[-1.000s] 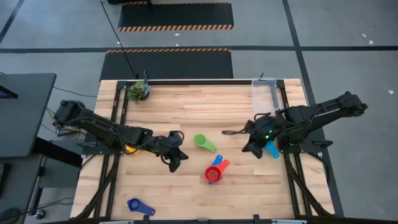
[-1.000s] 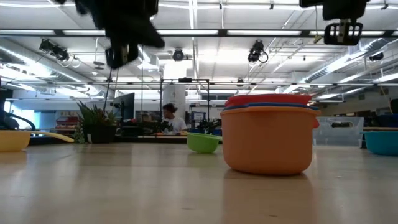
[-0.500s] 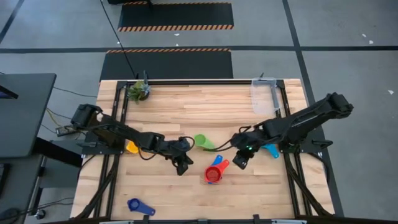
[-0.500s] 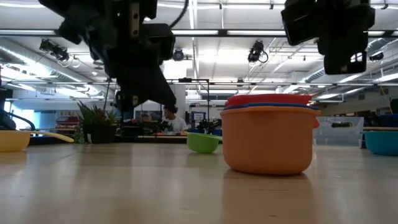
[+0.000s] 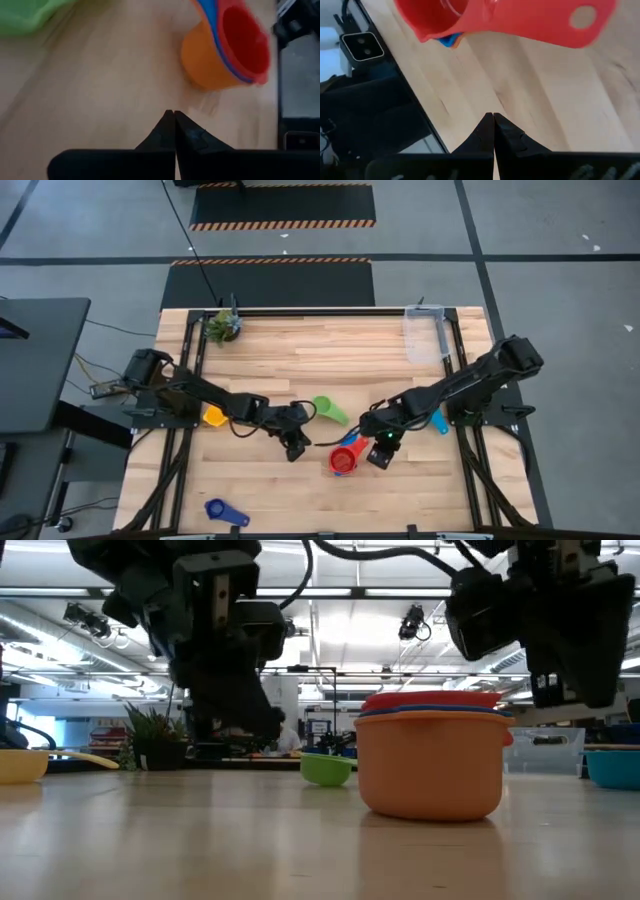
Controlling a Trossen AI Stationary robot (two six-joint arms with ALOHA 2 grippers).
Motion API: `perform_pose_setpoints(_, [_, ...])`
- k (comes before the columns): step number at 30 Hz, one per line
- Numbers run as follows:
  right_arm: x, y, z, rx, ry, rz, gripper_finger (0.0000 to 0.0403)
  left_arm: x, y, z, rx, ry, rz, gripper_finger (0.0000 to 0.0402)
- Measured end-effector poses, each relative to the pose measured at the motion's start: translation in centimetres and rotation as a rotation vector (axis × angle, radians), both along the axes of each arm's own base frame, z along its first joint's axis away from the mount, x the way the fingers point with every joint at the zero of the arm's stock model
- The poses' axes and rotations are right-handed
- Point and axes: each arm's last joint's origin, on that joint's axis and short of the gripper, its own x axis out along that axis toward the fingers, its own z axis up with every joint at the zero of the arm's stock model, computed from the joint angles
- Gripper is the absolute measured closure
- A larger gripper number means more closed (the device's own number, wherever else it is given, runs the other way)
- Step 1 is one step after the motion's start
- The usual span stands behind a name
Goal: Nest measuring cups in basket
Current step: Stack the red measuring cup on top of the light blue measuring cup
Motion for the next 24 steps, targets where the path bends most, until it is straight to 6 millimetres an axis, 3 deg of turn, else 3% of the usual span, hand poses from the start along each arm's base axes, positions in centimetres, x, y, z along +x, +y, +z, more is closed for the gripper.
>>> perform_pose_setpoints(7, [1.5, -0.1, -1.6, -0.002, -0.068, 0.046, 0.0400, 0.6, -0.2, -0.4, -0.001, -0.005, -0.001, 0.0401])
perform_pose_setpoints(24, [2.7, -5.1, -2.3, -0.068, -0.151, 0.071, 0.0400, 5.6, -0.9, -1.7, 0.028, -0.036, -0.050, 0.0401])
